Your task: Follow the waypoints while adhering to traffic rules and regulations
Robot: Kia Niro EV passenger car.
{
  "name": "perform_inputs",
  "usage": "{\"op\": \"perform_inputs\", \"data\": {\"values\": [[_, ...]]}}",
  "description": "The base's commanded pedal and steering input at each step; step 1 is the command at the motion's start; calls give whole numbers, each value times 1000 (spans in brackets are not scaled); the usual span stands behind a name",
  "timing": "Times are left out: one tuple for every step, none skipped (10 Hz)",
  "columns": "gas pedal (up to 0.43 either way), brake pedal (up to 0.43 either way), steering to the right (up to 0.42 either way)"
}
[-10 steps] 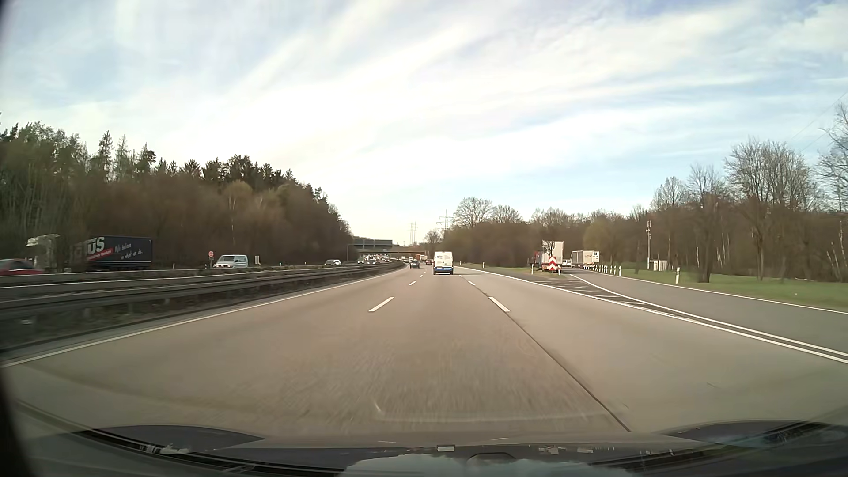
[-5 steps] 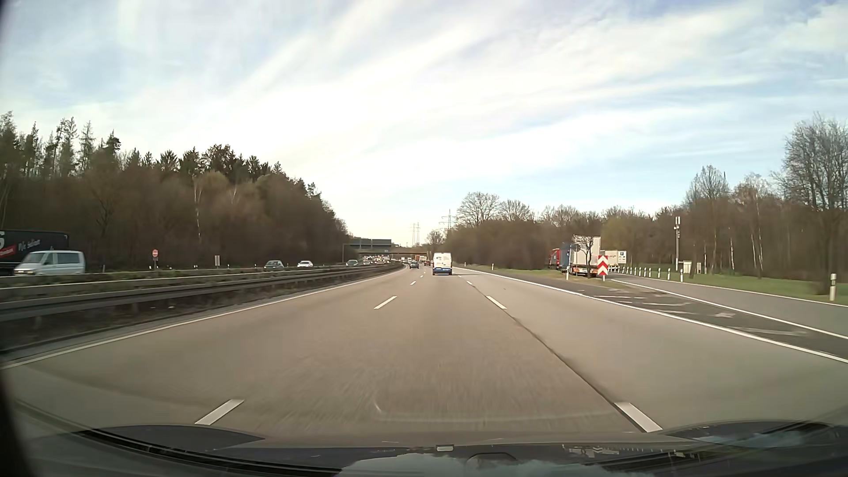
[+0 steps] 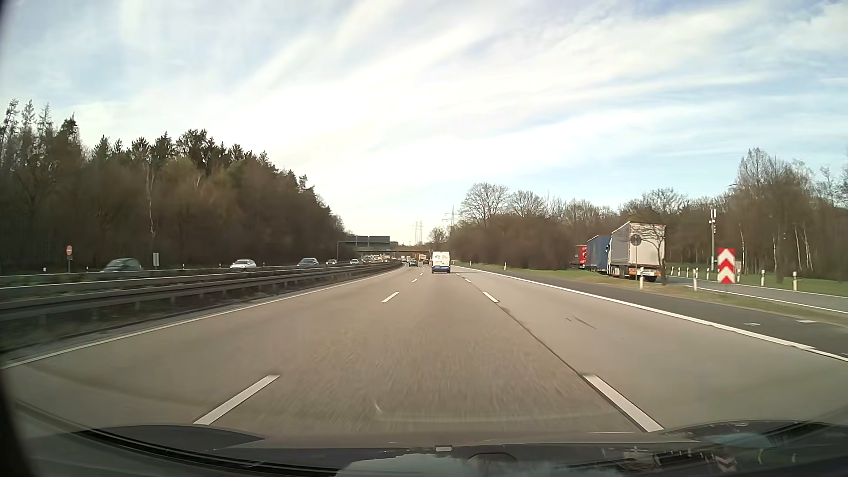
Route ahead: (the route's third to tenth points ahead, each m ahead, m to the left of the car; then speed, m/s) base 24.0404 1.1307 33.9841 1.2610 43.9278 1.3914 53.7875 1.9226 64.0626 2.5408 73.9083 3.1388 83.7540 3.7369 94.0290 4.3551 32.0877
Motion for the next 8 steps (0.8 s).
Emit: {"op": "perform_inputs", "data": {"values": [[280, 0, -4], [280, 0, -5], [280, 0, -5], [280, 0, -5], [280, 0, -4], [280, 0, -5], [280, 0, -4], [280, 0, -5]]}}
